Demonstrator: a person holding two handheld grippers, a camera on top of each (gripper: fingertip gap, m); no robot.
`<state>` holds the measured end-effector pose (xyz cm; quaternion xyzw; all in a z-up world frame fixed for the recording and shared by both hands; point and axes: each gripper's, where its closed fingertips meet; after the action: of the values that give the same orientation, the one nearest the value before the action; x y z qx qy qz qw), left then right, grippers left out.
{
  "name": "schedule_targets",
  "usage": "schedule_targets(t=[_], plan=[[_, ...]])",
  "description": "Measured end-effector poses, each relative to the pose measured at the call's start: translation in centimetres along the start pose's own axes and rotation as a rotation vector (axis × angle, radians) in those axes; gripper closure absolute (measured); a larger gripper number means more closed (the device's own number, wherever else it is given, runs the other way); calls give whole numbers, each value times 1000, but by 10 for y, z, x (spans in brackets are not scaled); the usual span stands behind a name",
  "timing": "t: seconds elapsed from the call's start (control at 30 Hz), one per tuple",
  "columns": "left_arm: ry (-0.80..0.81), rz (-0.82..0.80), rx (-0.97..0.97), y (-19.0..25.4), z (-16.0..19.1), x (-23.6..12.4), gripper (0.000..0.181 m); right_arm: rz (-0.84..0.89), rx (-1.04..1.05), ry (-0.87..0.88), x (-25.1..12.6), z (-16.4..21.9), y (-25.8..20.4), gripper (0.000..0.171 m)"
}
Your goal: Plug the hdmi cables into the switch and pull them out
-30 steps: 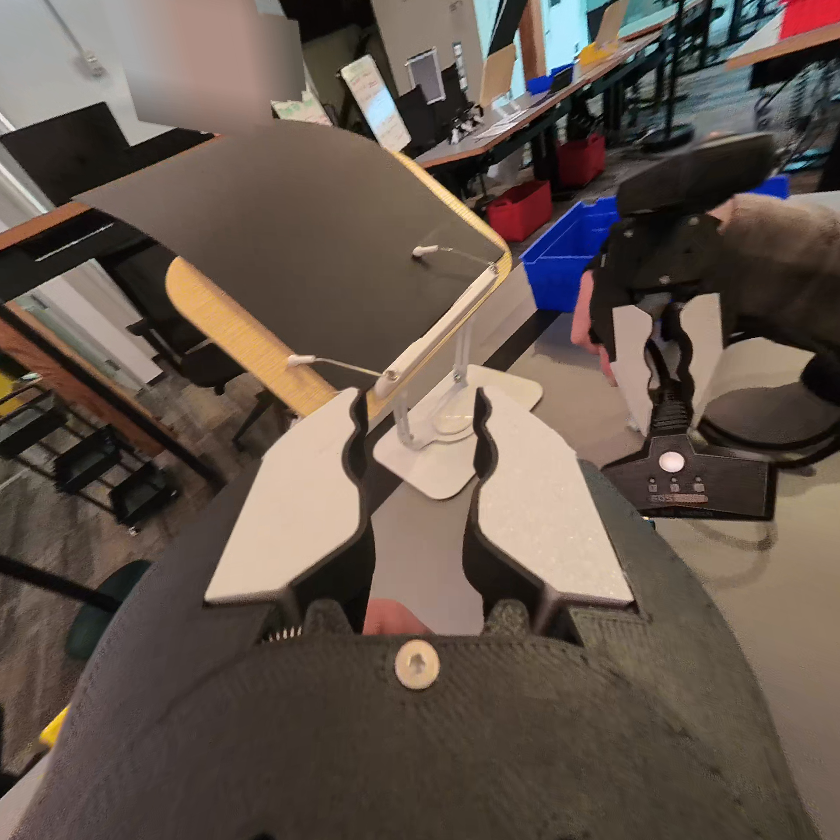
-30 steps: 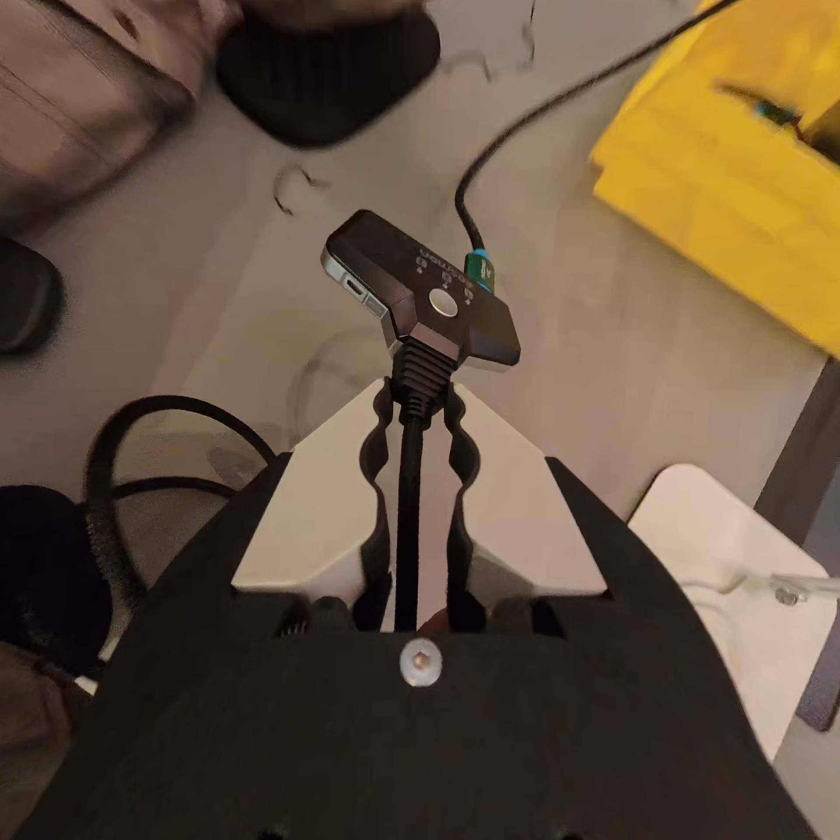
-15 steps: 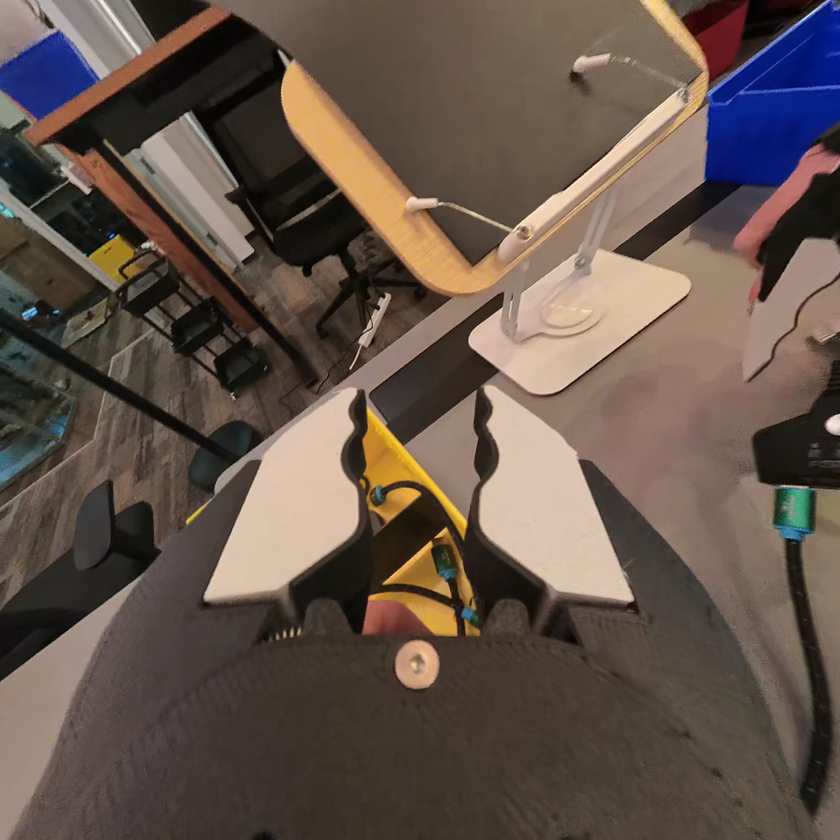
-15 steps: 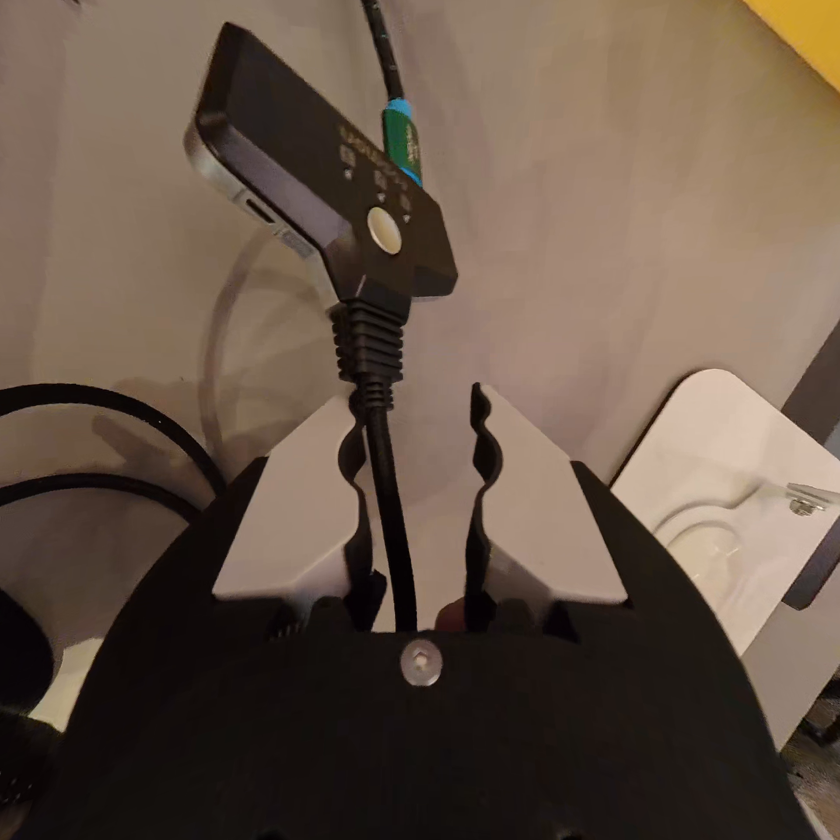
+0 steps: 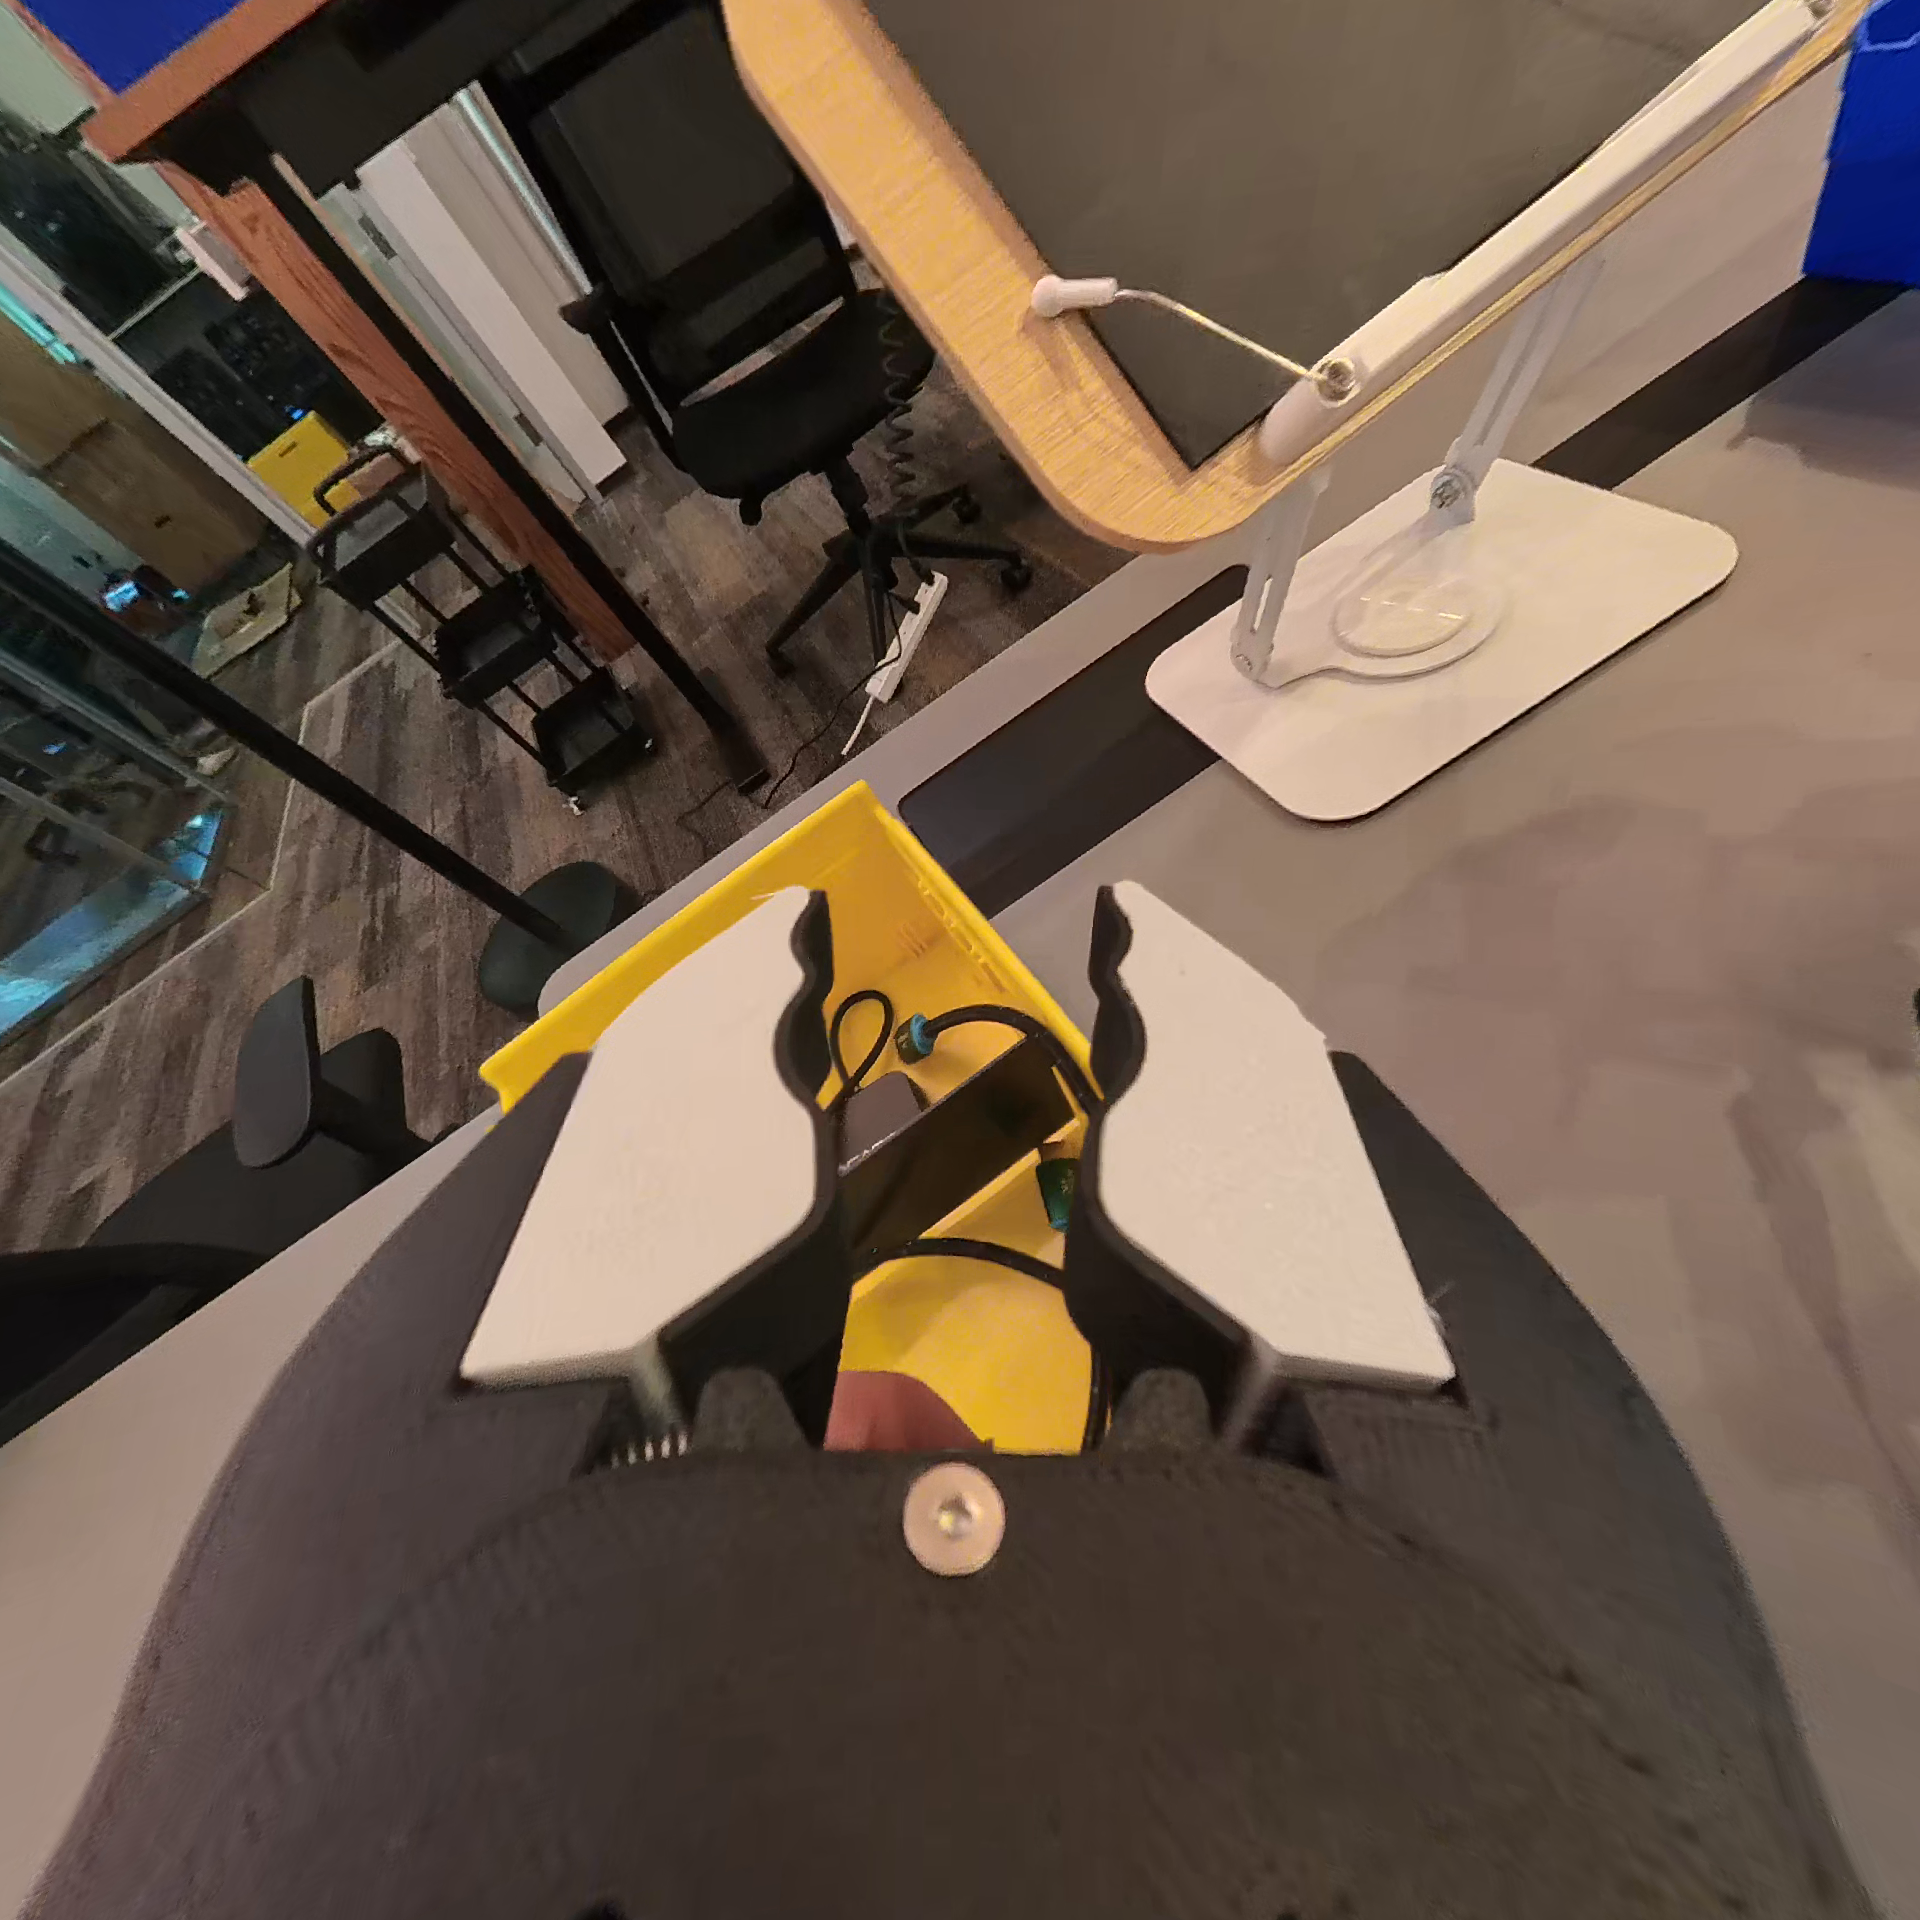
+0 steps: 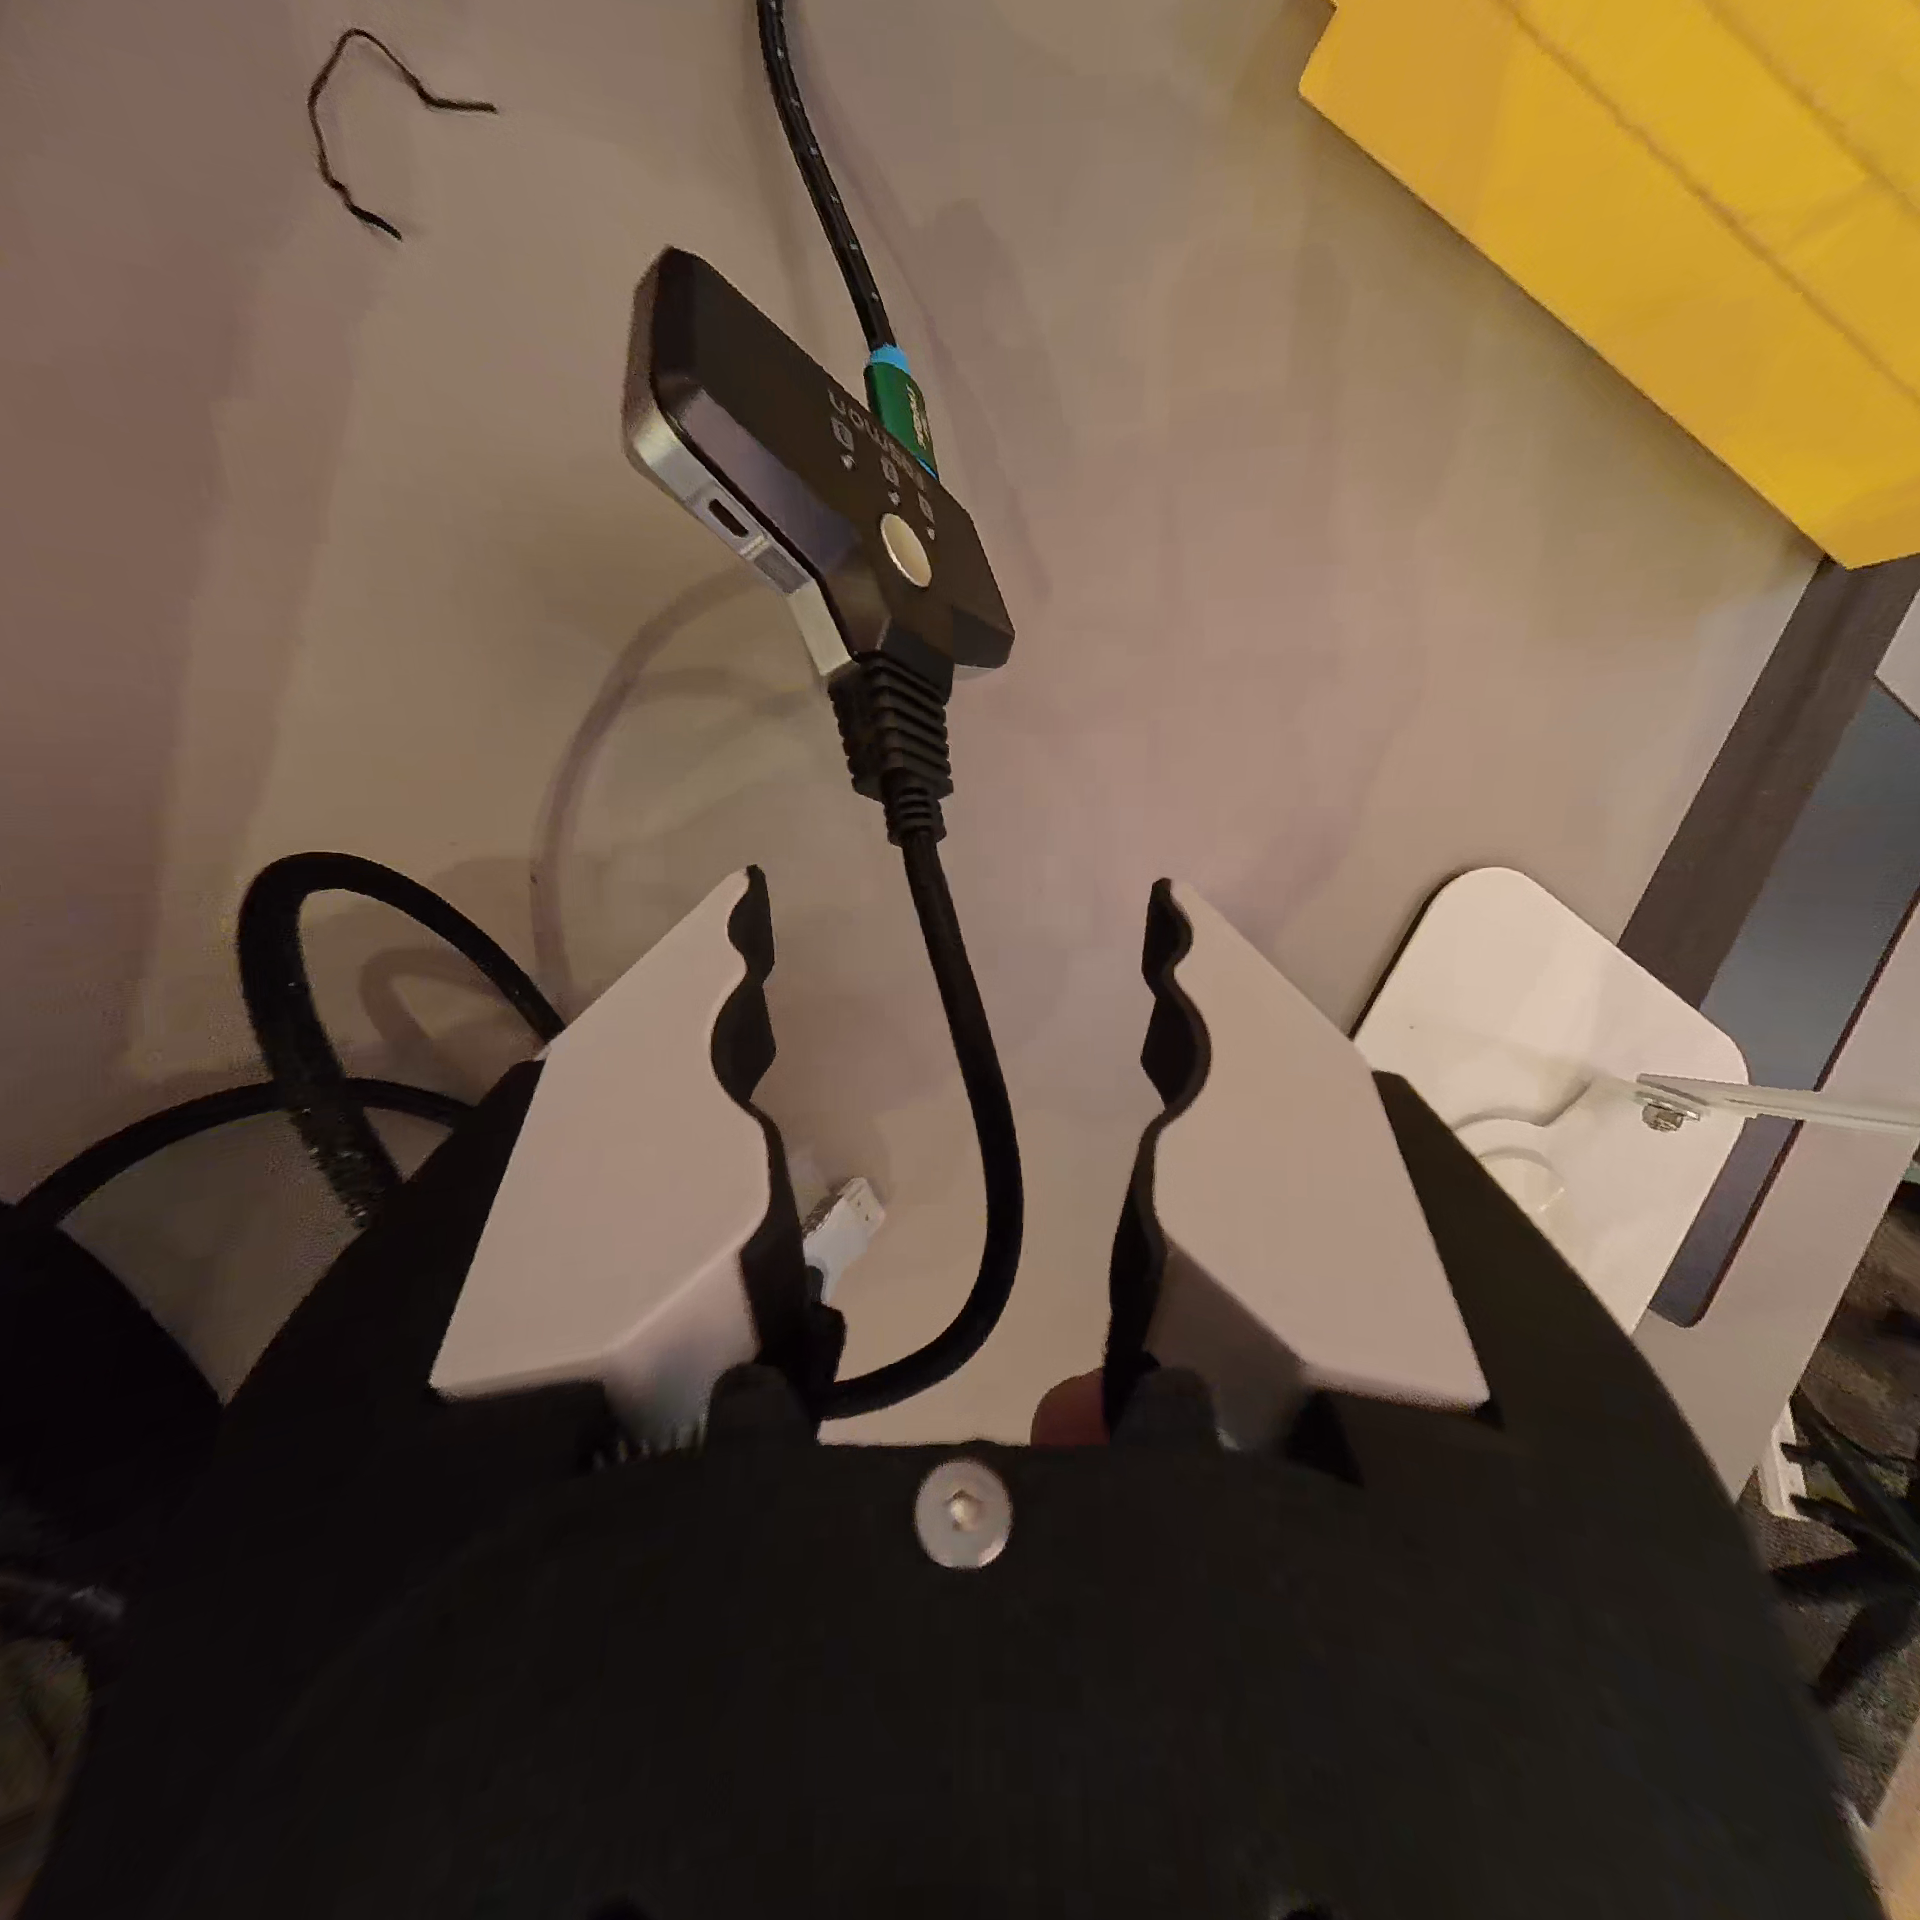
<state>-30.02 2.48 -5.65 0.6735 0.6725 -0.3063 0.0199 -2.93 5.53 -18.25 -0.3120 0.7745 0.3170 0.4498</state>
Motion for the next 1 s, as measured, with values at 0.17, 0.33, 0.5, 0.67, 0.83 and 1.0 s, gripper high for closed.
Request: schedule_targets(t=[0.17,0.33,0.5,0.67,0.83,1.0], plan=[[16,-94,-63,-28,6,-18,134,16,-5,119,-20,-16,0,99],[-55,-152,-131,-49,31,-27,139,83,17,232,-42,-29,11,104],[-370,-76,-79,-33,86,-22,140,122,12,194,-40,-25,16,107],[-504,-21,-105,-28,121,-29,142,120,-2,263,-50,-35,14,108],[-530,-107,-141,-48,136,-25,148,140,-15,308,-60,-41,13,110],[-598,0,-179,-31,156,-2,146,154,-18,310,-62,-41,14,111]])
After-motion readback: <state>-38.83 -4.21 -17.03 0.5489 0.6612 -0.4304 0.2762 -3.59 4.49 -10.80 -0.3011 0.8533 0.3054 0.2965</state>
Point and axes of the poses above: each gripper's, where its closed fingertips meet, x out along the fingers, z out of its underside, y = z × x across the jaws, and after that the axes turned 5 degrees about -y, right-handed
